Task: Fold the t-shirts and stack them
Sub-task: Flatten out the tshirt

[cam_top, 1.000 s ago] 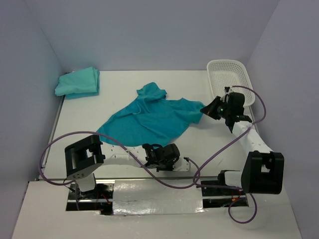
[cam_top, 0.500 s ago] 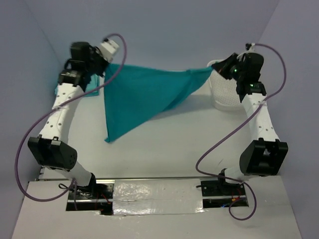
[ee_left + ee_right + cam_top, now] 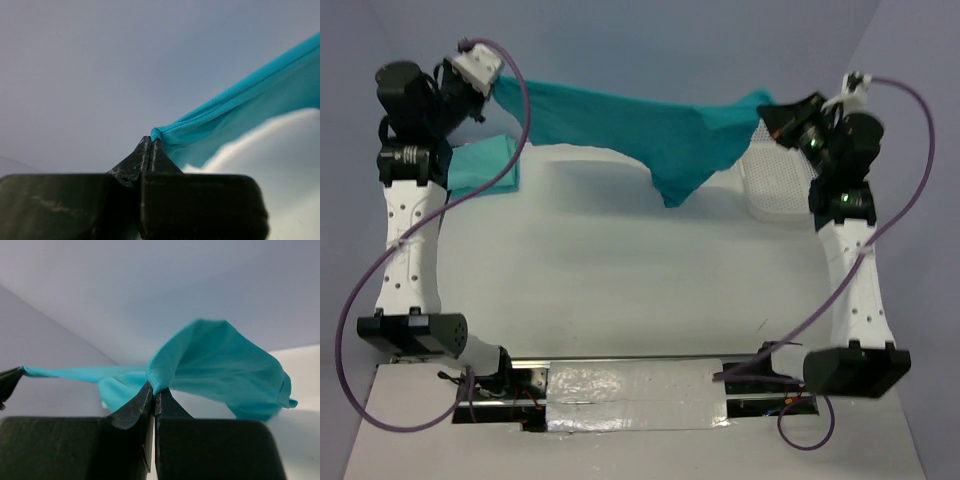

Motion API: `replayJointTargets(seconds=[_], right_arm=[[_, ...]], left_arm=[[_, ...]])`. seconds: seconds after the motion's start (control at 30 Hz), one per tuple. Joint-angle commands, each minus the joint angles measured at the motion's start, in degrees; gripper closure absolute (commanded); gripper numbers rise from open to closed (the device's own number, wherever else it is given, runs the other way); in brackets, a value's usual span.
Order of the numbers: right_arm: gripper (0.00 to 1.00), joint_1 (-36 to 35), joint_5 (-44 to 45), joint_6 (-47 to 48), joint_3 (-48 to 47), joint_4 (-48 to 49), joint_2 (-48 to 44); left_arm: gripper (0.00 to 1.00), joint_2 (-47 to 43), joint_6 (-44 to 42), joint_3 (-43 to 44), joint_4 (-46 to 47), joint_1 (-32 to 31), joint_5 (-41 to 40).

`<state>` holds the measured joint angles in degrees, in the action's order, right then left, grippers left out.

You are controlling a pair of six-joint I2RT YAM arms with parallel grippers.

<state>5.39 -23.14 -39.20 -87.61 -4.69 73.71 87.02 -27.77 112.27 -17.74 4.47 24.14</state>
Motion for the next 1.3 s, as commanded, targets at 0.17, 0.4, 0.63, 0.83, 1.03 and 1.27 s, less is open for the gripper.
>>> replayJointTargets(seconds=[0.17,0.4,0.63,0.83,1.03,1.27], right_arm=[[1.00,-14.8,12.0,3.2,41.7,-5.7,-27.7],[1.00,-38.4,21.2,-13.9,66.2,-13.8,-39.4],[1.00,-42.0,17.2,-13.5,68.6,-9.9,-35.0],[1.00,-25.8,6.4,-0.3,42.7,-6.8,-8.8],[1.00,-17.1,5.3,7.8,-10.8,-16.8,25.7],[1.00,-12.5,10.0,0.4,-59.5,-16.2,42.6]], left_arm=[[1.00,-22.5,-19.3,-40.8,-13.1,0.9,5.0],[1.00,-31.6,-32.8,-65.0,-33.8,0.9,0.2],[1.00,-30.7,-29.9,-67.3,-30.1,1.0,-4.0],[1.00,-14.2,-15.9,-44.3,-15.6,1.0,0.6],[1.00,12.3,4.7,-8.2,-1.3,0.9,-3.4],[1.00,26.8,11.3,25.7,12.7,1.1,-7.5]])
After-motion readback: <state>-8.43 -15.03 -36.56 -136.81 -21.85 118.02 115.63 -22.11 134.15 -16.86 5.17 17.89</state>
